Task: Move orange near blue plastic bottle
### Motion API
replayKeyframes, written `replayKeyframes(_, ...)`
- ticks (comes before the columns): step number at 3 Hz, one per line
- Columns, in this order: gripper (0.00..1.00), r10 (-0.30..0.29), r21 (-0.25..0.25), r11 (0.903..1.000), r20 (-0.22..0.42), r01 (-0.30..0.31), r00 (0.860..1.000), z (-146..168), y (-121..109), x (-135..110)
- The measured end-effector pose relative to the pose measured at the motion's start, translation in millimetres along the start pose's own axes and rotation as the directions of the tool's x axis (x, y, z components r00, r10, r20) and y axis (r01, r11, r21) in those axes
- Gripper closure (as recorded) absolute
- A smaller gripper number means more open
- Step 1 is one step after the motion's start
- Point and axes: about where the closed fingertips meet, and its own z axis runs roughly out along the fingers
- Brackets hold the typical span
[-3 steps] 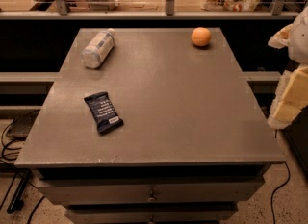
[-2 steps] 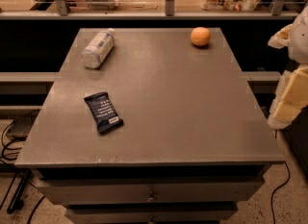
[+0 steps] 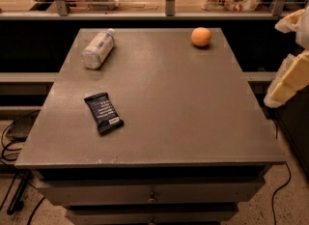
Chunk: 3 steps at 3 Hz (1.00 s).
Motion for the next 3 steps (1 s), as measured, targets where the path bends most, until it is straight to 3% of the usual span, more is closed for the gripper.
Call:
replayKeyframes(1,0.0,0.038,0.024,0.9989,0.105,-0.041,0.994,16,-41,-2)
replayKeyframes(2,0.0,0.112,0.02,0.9925,0.236,-0.121,0.965,38,-93,-5)
replayKeyframes(3,0.0,0.207,0.001,0.9748,0.369,-0.223,0.906,68,-151,-12)
